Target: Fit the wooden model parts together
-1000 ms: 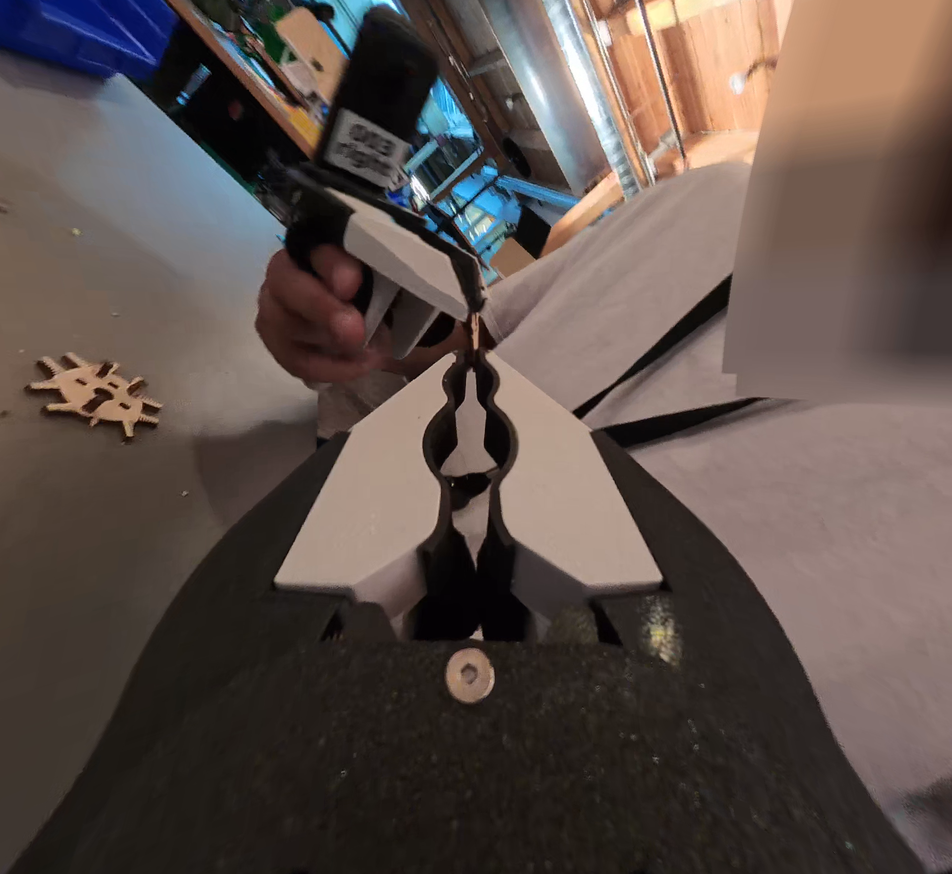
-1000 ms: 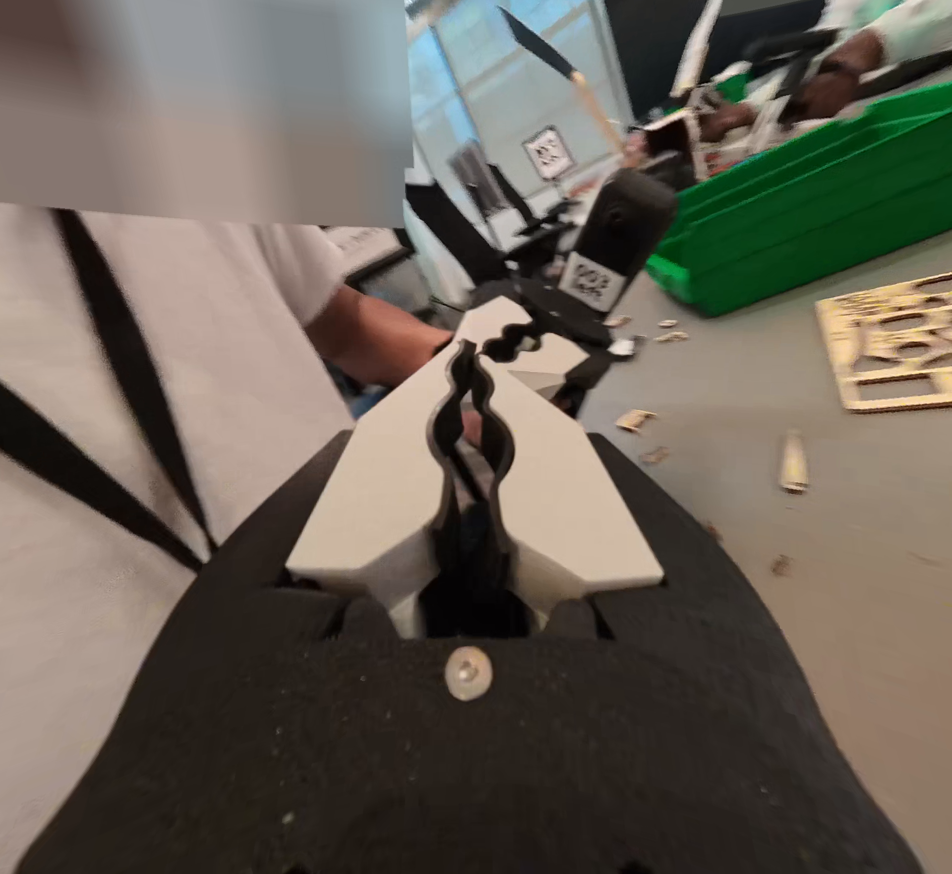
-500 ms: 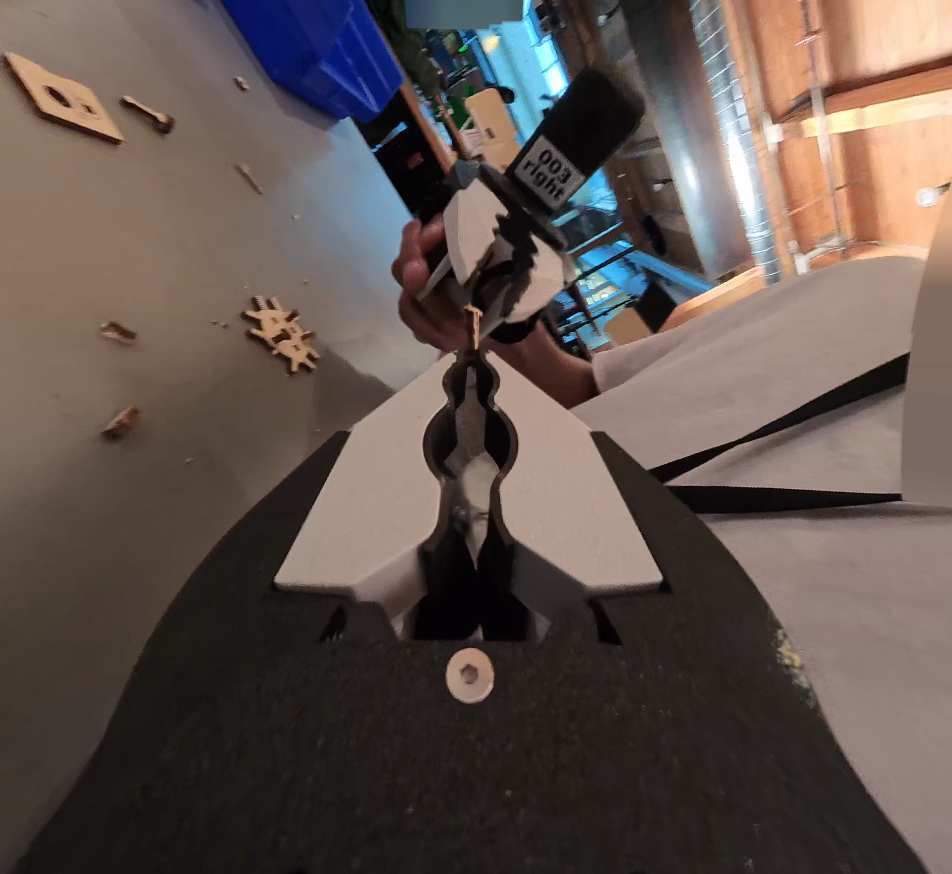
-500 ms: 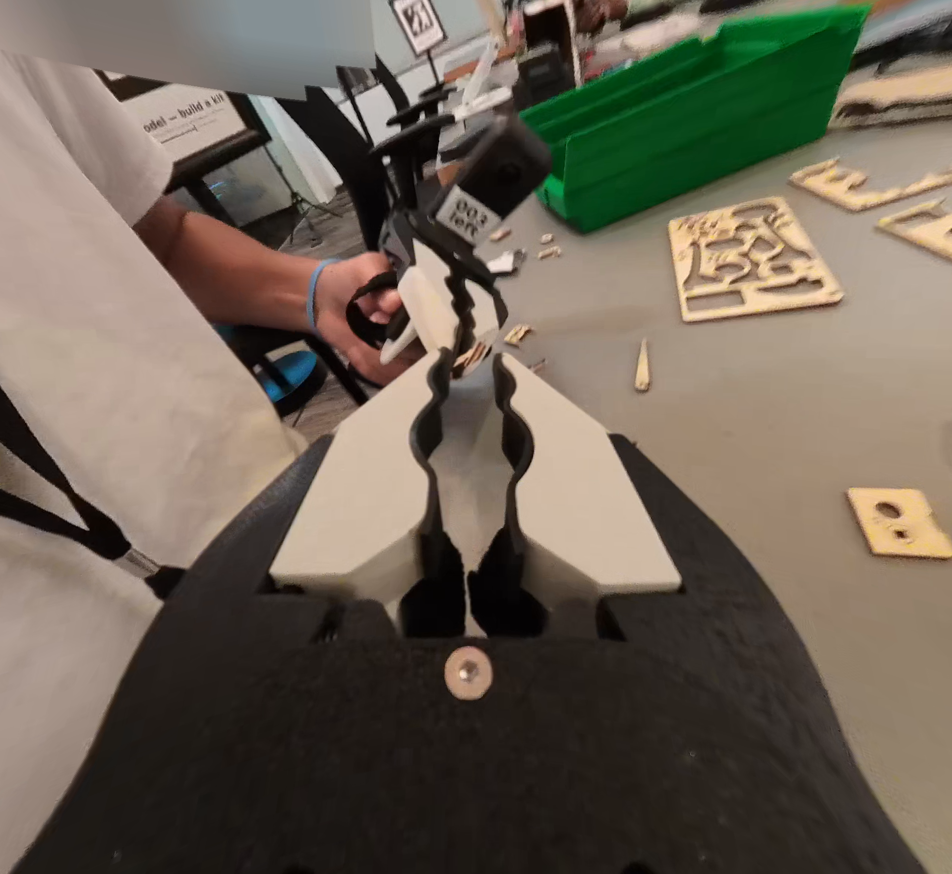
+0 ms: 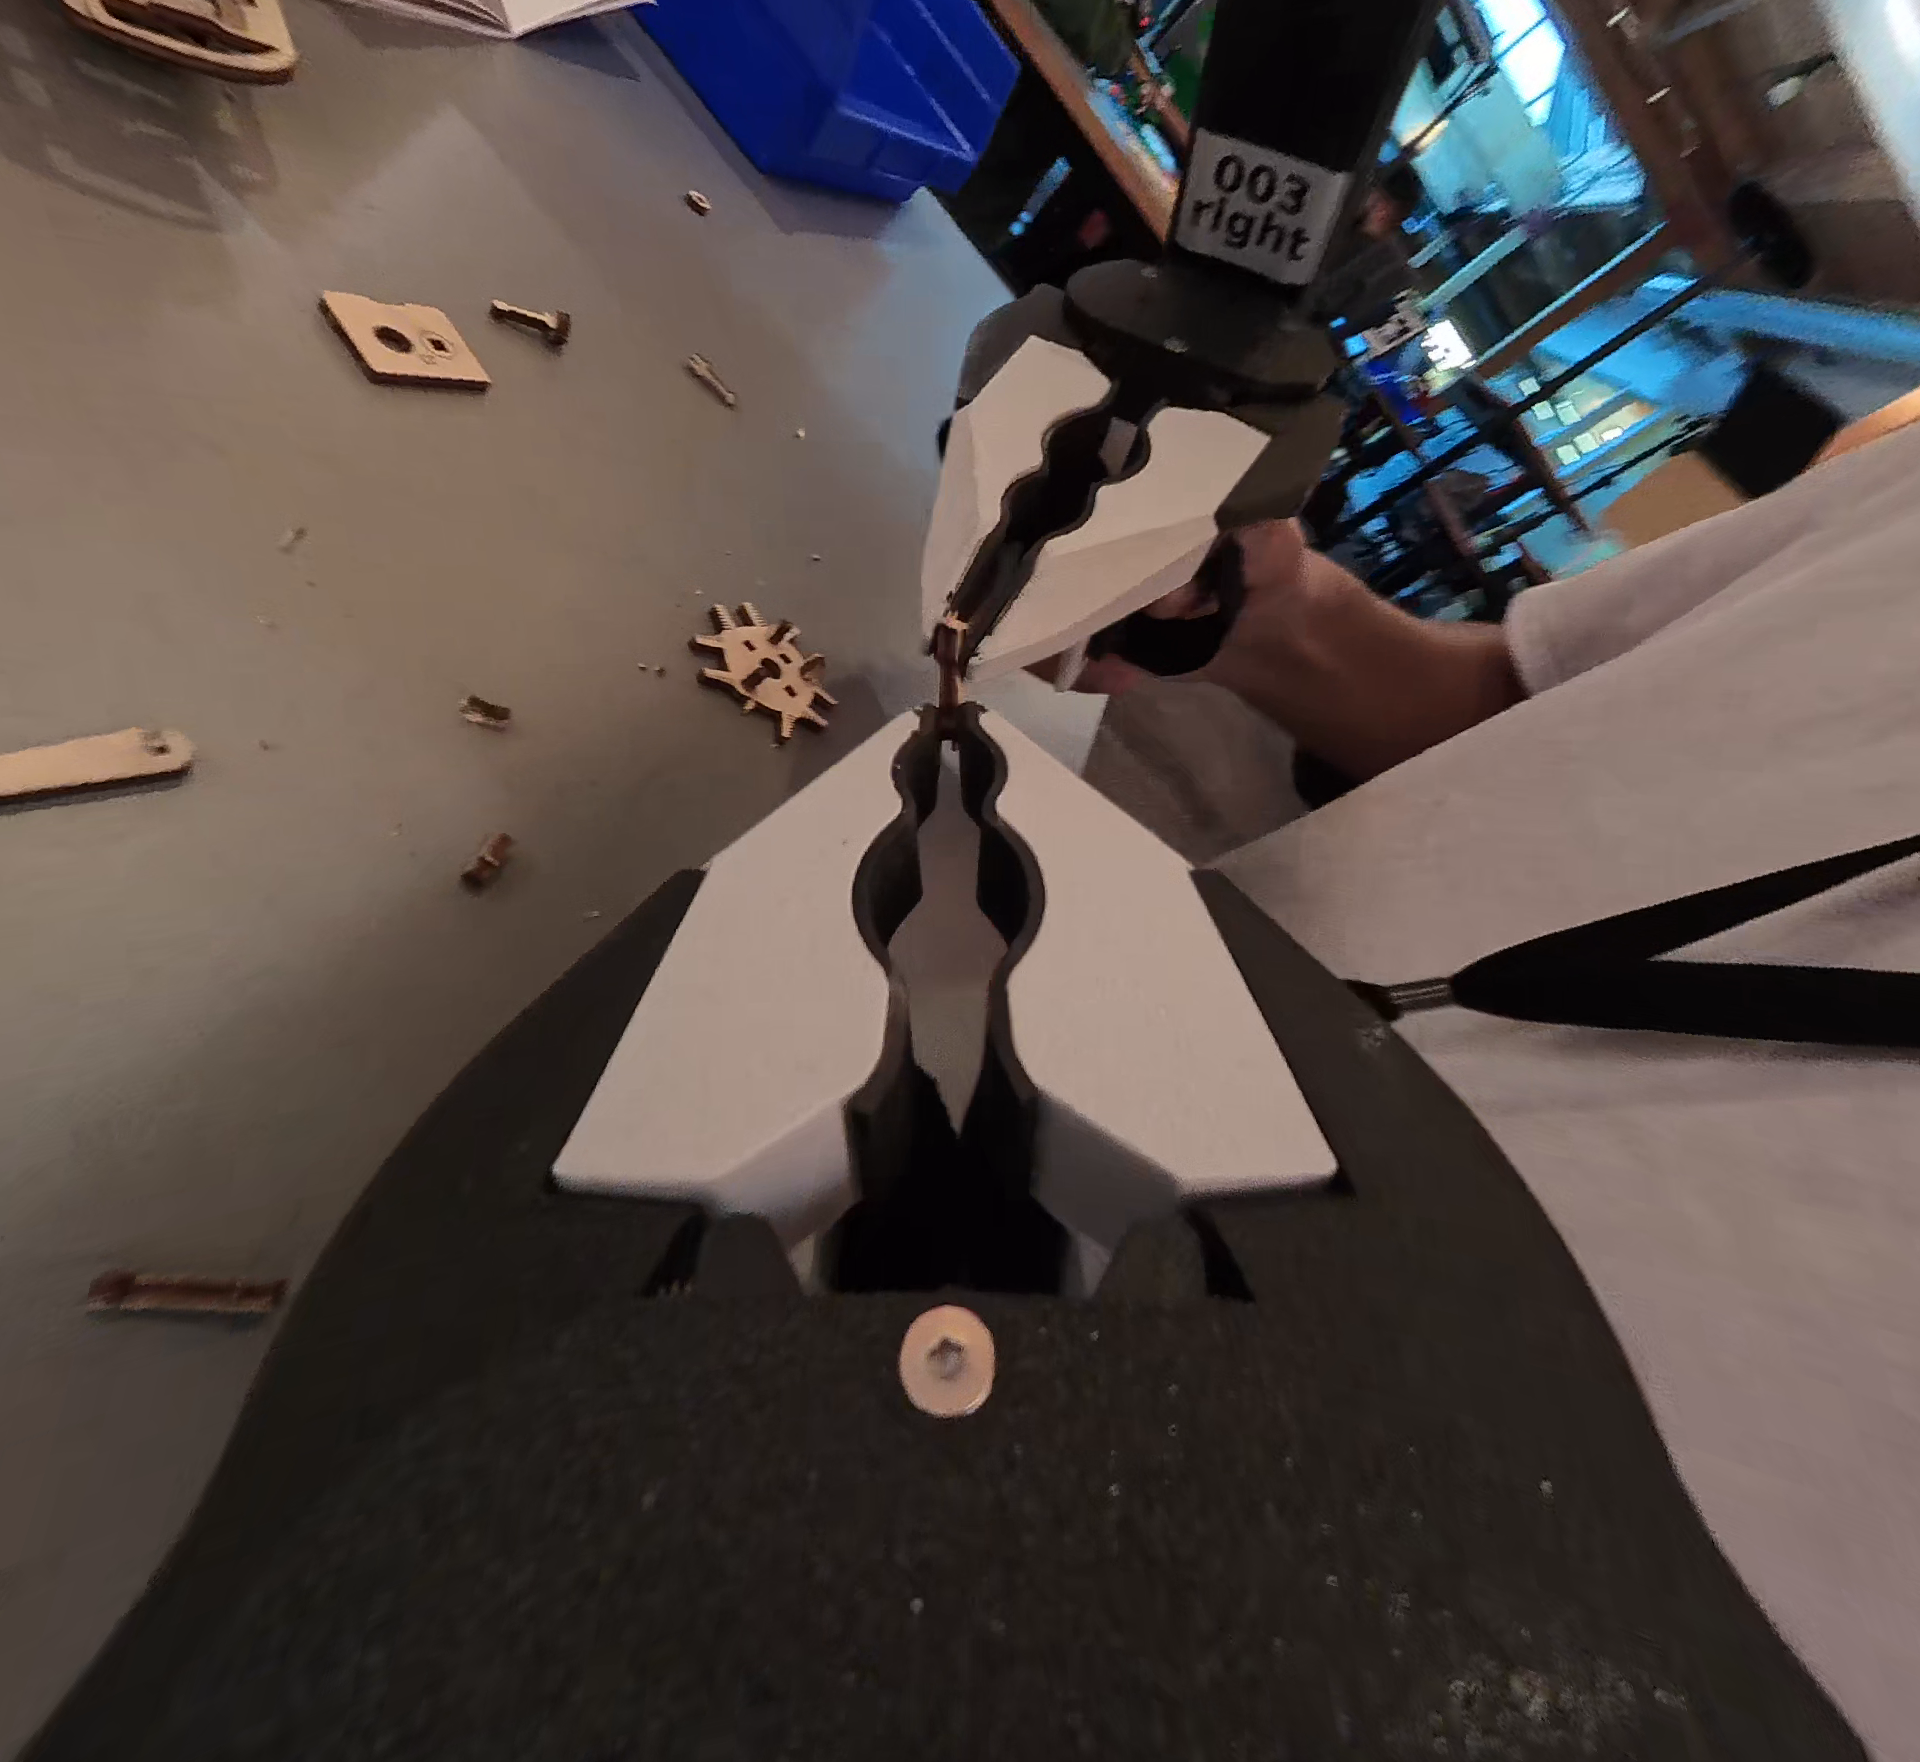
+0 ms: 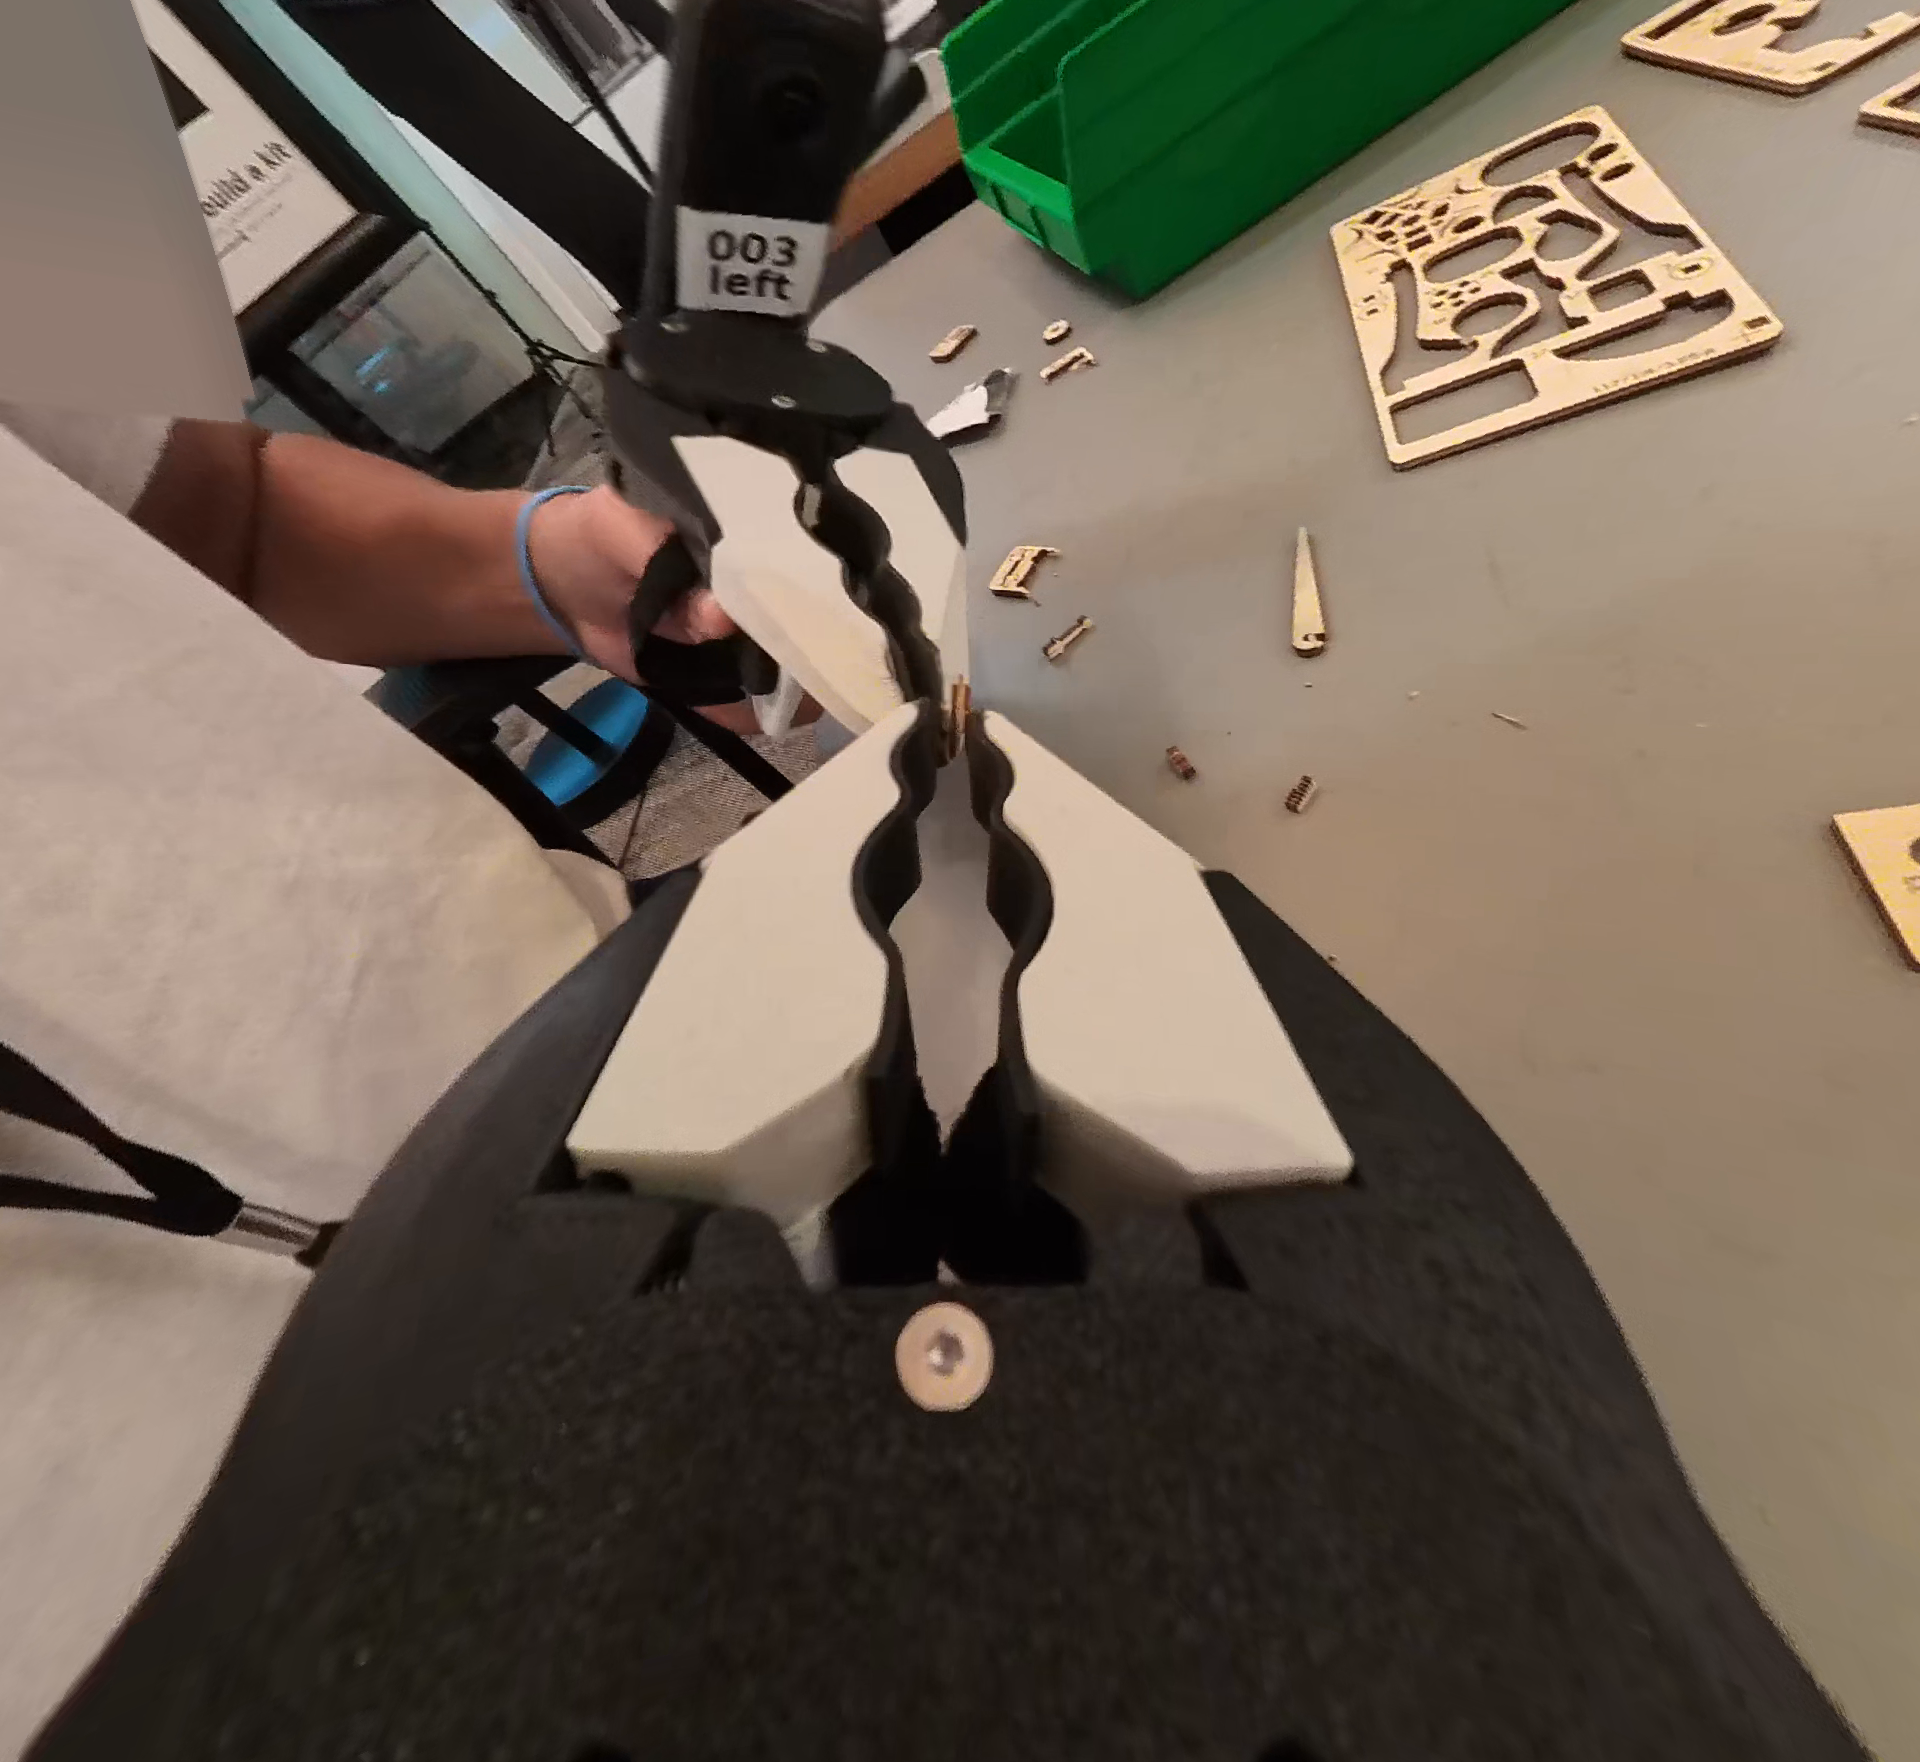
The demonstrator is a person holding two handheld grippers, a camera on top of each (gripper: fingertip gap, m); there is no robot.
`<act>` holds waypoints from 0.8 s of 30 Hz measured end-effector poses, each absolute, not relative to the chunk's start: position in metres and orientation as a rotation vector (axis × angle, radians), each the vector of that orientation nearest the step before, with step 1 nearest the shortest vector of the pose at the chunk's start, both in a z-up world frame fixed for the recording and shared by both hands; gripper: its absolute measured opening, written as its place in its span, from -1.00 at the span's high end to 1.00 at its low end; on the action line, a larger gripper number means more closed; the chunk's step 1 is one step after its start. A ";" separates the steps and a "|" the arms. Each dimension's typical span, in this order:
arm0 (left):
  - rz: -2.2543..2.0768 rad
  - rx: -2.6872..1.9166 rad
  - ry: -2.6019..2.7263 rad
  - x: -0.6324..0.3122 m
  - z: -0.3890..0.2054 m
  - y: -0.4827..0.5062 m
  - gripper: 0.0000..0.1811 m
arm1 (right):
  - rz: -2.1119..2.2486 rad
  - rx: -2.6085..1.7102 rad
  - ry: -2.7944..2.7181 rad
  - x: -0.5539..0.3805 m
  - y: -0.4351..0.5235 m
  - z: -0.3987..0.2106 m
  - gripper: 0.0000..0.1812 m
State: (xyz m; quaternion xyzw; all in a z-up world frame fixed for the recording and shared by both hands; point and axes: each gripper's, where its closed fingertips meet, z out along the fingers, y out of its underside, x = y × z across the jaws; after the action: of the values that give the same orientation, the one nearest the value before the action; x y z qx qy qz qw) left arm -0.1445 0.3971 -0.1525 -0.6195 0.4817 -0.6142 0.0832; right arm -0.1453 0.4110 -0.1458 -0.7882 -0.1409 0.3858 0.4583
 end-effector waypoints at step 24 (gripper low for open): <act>-1.593 -2.321 1.615 -0.158 -0.226 0.372 0.99 | 0.502 -2.090 -0.682 -0.158 0.384 -0.208 1.00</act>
State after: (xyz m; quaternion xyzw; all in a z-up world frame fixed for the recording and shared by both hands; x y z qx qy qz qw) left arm -0.1579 0.3724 -0.2265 -0.7143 0.4969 -0.4901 -0.0518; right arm -0.1580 0.3838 -0.2081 -0.8372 -0.2732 0.2009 0.4290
